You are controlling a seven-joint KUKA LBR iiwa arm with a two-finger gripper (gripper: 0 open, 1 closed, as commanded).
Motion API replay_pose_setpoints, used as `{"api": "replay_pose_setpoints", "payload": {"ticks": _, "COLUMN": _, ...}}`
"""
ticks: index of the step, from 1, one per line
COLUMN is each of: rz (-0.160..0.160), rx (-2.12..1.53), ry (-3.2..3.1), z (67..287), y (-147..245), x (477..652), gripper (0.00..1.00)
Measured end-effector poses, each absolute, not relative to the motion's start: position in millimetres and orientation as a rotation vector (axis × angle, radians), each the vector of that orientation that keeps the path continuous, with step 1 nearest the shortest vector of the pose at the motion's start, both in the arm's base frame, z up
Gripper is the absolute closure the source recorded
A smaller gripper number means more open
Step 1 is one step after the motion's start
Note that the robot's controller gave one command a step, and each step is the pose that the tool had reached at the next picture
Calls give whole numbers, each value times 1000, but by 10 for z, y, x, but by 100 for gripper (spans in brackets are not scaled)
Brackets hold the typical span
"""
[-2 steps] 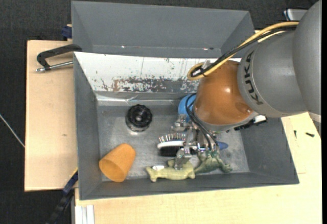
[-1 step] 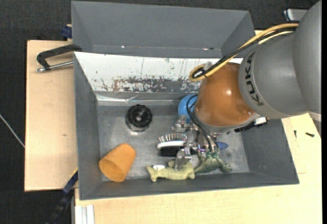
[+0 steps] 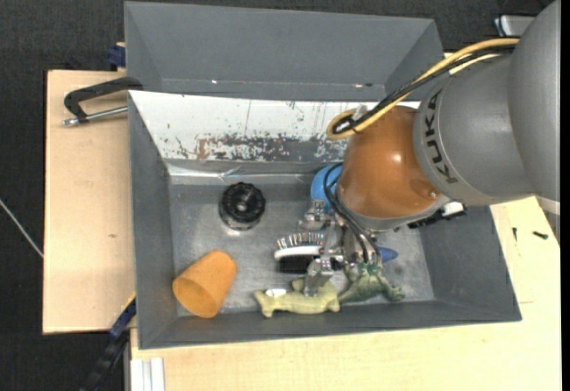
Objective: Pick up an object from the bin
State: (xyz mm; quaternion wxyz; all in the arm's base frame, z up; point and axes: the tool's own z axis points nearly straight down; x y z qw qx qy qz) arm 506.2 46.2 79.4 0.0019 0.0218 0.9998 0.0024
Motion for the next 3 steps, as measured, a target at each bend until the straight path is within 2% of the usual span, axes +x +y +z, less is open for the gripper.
{"api": "replay_pose_setpoints", "payload": {"ticks": 1, "rz": 10, "rx": 69, "ry": 3141, "z": 796, "y": 468, "x": 5056, "gripper": 100}}
{"api": "replay_pose_setpoints", "payload": {"ticks": 2, "rz": 4, "rx": 67, "ry": 3134, "z": 1127, "y": 480, "x": 5067, "gripper": 100}}
{"api": "replay_pose_setpoints", "payload": {"ticks": 3, "rz": 4, "rx": 66, "ry": 3129, "z": 1929, "y": 489, "x": 5090, "gripper": 100}}
